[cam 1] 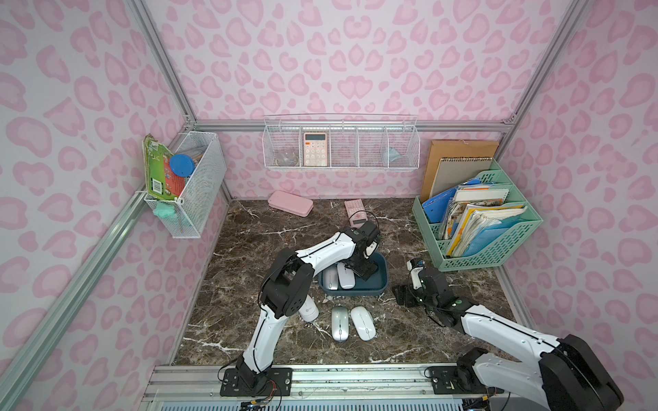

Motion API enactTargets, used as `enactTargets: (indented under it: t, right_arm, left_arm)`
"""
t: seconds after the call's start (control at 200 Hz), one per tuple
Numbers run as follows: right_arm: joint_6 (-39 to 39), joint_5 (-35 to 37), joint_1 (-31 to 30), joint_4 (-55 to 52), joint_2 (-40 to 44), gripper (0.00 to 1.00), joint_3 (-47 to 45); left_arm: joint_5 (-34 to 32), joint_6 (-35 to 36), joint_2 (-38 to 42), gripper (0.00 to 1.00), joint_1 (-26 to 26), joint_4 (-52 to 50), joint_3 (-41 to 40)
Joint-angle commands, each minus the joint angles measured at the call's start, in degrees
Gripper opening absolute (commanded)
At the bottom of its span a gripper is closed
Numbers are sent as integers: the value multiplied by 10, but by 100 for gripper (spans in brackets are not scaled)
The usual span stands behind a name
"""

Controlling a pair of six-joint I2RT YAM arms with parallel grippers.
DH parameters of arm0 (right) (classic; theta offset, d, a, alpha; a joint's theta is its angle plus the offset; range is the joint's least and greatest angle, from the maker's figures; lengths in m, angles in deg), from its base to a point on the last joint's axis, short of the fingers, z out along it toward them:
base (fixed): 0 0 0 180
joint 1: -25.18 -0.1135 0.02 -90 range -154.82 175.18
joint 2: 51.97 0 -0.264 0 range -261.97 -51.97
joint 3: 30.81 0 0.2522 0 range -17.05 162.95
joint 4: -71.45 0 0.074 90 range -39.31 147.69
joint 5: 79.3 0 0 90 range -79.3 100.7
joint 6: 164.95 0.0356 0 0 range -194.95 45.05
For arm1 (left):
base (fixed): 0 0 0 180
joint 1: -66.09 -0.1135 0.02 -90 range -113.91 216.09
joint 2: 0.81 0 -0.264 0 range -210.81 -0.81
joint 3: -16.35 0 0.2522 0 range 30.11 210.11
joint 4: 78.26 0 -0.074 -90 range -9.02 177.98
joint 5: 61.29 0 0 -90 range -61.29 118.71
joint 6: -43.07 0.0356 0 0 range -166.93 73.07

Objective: Take out the mouse from the storage box
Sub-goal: Pick up the mouse from the storage box.

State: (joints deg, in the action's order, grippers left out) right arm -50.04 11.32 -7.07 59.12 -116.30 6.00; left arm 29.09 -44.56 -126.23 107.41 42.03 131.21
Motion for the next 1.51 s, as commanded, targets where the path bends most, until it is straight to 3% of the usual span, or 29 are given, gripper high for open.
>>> enactTargets:
  t: [0.0, 0.335, 0.695, 1.135, 1.5]
  right_arm:
    - [-4, -3, 0, 6, -3, 85, 5]
    - [-3, -2, 0, 7, 3, 85, 3]
    - [-1, 3, 0, 11, 15, 85, -4]
    - [0, 5, 0, 9, 18, 85, -5]
    - [17, 24, 9, 1, 32, 86, -9]
  left_arm:
    - [8, 9, -12, 90, 2, -17, 9]
    - [33, 5, -48, 87, 5, -31, 55]
    - [16, -11, -55, 62, 6, -37, 59]
    - [-16, -31, 6, 61, 12, -15, 24]
    - [-52, -121, 88, 61, 16, -30, -20]
